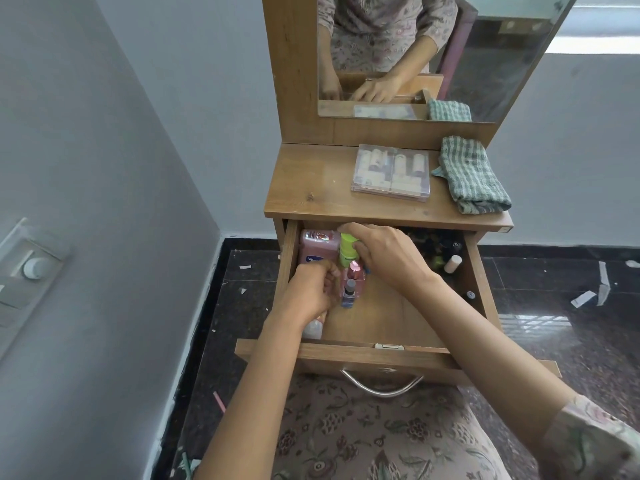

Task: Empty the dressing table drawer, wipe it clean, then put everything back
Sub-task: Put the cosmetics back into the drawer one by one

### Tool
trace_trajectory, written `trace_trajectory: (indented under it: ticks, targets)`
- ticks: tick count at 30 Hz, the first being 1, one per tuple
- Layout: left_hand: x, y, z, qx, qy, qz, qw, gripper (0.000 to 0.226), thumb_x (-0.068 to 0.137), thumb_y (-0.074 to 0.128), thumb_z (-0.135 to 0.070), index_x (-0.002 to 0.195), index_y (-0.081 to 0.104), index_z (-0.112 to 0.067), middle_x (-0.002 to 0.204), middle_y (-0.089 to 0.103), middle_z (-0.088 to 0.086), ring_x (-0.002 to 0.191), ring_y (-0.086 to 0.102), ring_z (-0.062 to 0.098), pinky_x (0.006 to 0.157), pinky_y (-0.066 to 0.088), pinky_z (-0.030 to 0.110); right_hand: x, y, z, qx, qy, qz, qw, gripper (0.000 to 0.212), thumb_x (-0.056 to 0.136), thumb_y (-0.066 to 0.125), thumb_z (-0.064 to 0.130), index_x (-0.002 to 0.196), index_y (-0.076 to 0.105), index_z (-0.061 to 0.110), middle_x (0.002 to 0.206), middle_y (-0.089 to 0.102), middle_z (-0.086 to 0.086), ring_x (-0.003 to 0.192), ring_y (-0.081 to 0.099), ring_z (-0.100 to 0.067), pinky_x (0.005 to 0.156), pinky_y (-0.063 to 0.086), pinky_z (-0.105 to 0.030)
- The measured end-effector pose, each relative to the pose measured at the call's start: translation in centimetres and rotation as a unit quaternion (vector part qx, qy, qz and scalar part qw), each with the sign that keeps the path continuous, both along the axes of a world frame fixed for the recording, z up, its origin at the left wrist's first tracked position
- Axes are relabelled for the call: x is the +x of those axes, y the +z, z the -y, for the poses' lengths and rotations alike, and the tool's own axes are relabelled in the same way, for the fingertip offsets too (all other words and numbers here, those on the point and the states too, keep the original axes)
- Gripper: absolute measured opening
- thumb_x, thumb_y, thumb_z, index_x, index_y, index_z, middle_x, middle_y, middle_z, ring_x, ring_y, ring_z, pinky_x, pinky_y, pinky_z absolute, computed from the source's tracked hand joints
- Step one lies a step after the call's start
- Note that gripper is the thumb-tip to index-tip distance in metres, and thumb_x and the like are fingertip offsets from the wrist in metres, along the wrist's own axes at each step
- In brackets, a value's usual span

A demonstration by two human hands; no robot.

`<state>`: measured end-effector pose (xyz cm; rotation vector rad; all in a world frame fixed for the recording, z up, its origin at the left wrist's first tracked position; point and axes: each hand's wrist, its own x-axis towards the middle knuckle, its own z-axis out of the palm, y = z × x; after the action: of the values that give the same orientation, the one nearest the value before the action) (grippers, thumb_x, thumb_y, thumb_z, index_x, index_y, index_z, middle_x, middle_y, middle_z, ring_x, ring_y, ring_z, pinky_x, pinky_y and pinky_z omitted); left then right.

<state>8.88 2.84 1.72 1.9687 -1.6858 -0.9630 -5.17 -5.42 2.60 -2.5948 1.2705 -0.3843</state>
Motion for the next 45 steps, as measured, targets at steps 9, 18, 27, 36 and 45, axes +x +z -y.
trace_trajectory:
  ticks: [9,18,27,36,45]
  targets:
    - [0.2,-0.3,0.0,-0.010,-0.009,0.013,1.000,0.033,0.079,0.066,0.005,0.105,0.060,-0.014,0.087,0.054,-0.007,0.075,0.050,0.002,0.071,0.043,0.017,-0.4,-0.1,0.3,0.046,0.011,0.028,0.999,0.042,0.091,0.046,0.008,0.131,0.051,0.023,0.116,0.064,-0.008,0.100,0.061,-0.031,0.081,0.050,-0.043]
    - [0.3,-0.6,0.1,-0.032,-0.009,-0.012,0.999,0.041,0.069,0.075,0.004,0.104,0.062,-0.014,0.088,0.060,-0.003,0.076,0.056,0.010,0.070,0.051,0.021,-2.9,1.4,-2.6,-0.051,-0.053,0.180,0.981,0.026,0.084,0.061,0.005,0.108,0.068,0.012,0.098,0.070,-0.002,0.087,0.067,-0.019,0.073,0.054,-0.033]
    - [0.3,-1.1,0.3,-0.024,-0.007,-0.003,1.000,0.043,0.070,0.079,-0.004,0.106,0.059,-0.019,0.094,0.065,-0.004,0.083,0.063,0.008,0.078,0.057,0.028,-2.8,-0.1,-4.7,0.271,-0.130,0.073,0.951,0.060,0.073,0.075,0.006,0.128,0.054,0.013,0.099,0.066,-0.004,0.083,0.064,-0.015,0.077,0.052,-0.023]
    - [0.1,-1.1,0.4,0.014,-0.017,-0.020,1.000,0.055,0.069,0.080,-0.003,0.116,0.056,-0.018,0.104,0.065,-0.006,0.088,0.062,0.007,0.078,0.051,0.020,-0.9,-0.9,-4.0,0.242,-0.076,0.059,0.965,0.049,0.061,0.082,0.013,0.103,0.057,0.007,0.093,0.063,-0.006,0.083,0.061,-0.024,0.064,0.048,-0.028]
    - [0.2,-1.3,0.7,0.016,-0.033,-0.023,0.999,0.046,0.070,0.080,-0.002,0.104,0.057,-0.022,0.095,0.065,-0.004,0.082,0.062,0.004,0.073,0.051,0.017,-0.8,-0.7,-4.2,0.261,-0.074,0.074,0.960,0.043,0.059,0.087,0.021,0.090,0.058,0.016,0.081,0.063,0.000,0.073,0.059,-0.017,0.063,0.050,-0.027]
